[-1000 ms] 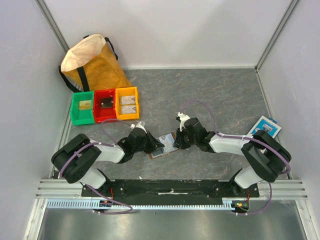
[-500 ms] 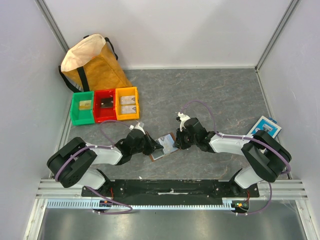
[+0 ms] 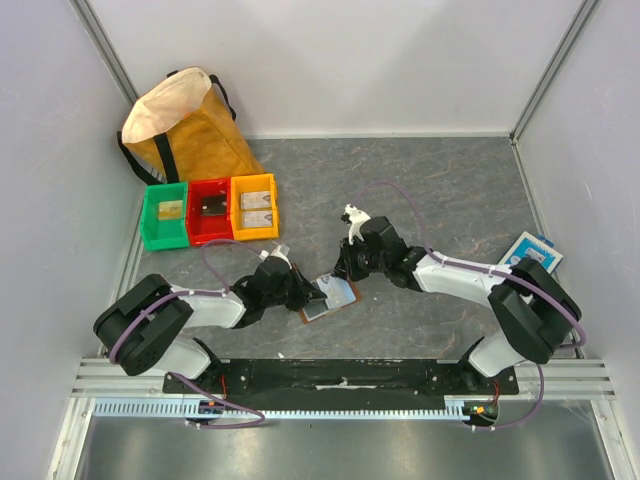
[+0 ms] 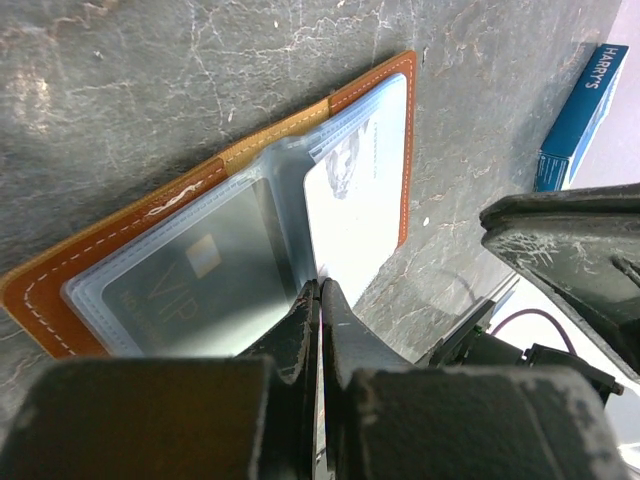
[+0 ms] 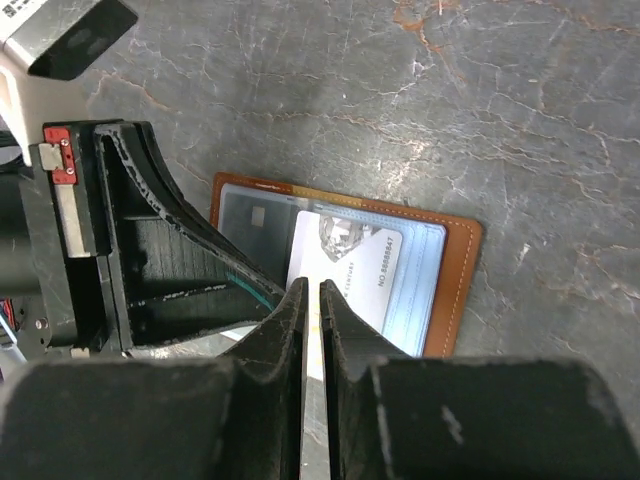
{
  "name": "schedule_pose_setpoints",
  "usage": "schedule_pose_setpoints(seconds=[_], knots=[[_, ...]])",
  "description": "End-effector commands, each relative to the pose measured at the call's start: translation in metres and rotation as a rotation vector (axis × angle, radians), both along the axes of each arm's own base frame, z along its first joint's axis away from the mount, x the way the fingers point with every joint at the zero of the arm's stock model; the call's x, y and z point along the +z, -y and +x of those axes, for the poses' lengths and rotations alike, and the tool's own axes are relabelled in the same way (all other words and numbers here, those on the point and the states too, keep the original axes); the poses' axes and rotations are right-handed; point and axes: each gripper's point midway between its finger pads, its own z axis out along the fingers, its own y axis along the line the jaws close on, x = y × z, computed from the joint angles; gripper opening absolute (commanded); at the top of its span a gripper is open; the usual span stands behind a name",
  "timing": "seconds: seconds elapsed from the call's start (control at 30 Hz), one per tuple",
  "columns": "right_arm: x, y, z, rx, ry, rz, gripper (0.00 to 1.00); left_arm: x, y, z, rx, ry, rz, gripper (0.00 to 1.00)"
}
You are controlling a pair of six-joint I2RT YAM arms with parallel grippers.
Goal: Take the credit cards out of the card holder
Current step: Remove the credit card from the card holder.
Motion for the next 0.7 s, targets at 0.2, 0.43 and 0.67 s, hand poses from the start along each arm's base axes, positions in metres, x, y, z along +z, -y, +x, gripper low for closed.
schedule_pose_setpoints(seconds=[0.2,0.43,0.67], knots=[[-0.039,-0.001,0.0,-0.01,-0.09,0.002,0.12,0.007,0.004,0.002,-0.029,0.031,0.007,0.02],[-0.069,0.025,-0.012,-0.064,-0.179,-0.051,0.1,0.008,0.0,-0.001,-0.003,0.025,-0.011,0.02],[-0.091,0.047,-0.023,-0.117,-0.261,-0.09,0.09,0.008,-0.004,-0.004,0.014,0.016,-0.021,0.02]])
